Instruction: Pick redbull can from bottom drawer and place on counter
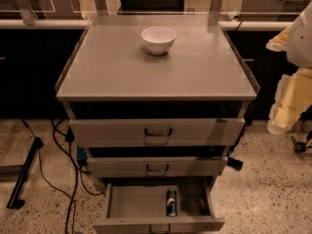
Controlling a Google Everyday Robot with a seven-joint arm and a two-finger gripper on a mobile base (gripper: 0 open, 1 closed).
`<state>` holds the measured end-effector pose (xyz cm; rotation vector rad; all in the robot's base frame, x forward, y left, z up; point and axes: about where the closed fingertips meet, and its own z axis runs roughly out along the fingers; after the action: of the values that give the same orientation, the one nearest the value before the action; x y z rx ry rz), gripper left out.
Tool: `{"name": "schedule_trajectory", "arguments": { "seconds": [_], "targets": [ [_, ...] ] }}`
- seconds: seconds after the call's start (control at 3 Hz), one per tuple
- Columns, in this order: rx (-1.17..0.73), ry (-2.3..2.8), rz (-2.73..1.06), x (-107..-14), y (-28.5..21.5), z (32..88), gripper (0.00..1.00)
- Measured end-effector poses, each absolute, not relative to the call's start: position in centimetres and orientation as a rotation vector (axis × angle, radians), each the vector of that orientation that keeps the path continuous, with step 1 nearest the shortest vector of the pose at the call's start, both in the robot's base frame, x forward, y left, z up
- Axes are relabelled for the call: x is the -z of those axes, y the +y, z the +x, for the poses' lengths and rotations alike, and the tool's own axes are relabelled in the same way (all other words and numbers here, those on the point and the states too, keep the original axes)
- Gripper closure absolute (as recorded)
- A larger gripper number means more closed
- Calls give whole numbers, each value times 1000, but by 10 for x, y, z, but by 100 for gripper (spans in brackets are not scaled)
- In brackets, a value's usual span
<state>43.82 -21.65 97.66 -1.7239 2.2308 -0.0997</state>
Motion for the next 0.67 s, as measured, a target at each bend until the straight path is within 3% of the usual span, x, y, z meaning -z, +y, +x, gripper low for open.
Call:
{"name": "schedule_trajectory", "arguments": {
  "seconds": [0.33, 0.67],
  "targets": [
    [100, 2231, -1724, -977, -217, 438, 0],
    [104, 2226, -1719, -977, -215, 438, 17]
  ]
}}
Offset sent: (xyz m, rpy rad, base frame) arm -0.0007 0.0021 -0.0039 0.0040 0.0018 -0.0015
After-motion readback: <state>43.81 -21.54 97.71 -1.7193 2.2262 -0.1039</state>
